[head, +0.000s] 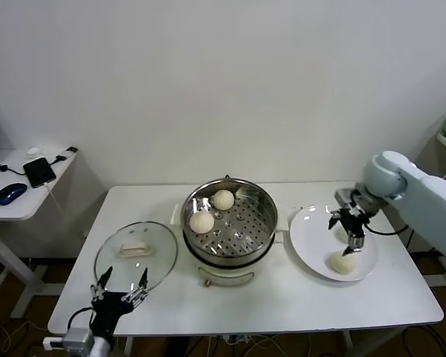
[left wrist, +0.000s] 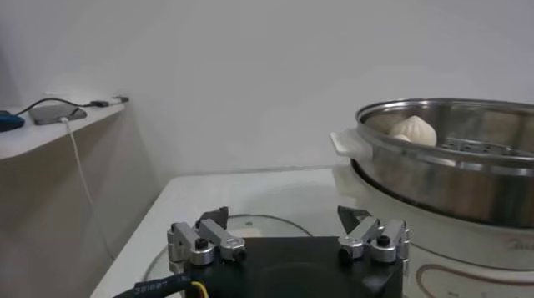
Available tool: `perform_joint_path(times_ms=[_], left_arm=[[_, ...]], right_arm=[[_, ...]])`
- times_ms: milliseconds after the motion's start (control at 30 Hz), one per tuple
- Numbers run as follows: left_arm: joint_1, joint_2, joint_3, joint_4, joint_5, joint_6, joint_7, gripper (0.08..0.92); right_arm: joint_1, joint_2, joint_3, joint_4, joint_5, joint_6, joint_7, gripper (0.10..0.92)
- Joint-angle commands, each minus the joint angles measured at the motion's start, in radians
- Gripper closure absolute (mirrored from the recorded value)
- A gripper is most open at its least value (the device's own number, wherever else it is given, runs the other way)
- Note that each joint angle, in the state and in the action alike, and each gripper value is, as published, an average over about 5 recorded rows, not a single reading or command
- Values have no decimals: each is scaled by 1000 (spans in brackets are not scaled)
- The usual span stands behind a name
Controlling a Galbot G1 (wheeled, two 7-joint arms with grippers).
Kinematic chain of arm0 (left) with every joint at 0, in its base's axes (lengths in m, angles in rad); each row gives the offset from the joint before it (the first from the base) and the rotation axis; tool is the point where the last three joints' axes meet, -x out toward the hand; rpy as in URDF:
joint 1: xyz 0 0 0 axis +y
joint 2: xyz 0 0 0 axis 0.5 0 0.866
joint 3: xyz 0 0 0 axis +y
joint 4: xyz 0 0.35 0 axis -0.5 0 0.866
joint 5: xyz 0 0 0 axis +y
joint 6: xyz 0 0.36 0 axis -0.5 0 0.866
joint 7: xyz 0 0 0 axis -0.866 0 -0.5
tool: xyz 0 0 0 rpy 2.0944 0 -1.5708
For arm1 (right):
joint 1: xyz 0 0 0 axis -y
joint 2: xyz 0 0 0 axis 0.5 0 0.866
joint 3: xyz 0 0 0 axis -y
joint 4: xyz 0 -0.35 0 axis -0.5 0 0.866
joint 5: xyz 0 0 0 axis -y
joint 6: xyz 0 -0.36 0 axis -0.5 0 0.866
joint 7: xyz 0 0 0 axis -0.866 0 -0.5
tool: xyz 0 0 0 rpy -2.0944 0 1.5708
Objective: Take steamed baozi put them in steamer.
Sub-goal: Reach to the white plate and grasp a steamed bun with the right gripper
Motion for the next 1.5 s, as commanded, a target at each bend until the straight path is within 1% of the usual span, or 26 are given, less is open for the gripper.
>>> perform_joint_path(times_ms=[33,300,500,633,1500], left_arm=[[12,-10,2,-9,0,-3,-3,177],[-7,-7,-8,18,0,1,-4,177],[-14,-4,-14,33,0,1,-4,177],[-16,-2,-17,44,-1,0,-4,177],[-27,-2,-17,64,7,1,-4,177]], right_arm=[[-185,5,147,-54,-124,77,-12,202],[-184,64,151,-113,-162,83,1,203],[-181,123,163,-196,-194,90,51,203],[-182,150,167,-236,-208,92,49,203],[-216,180,208,-292,-260,100,63,203]])
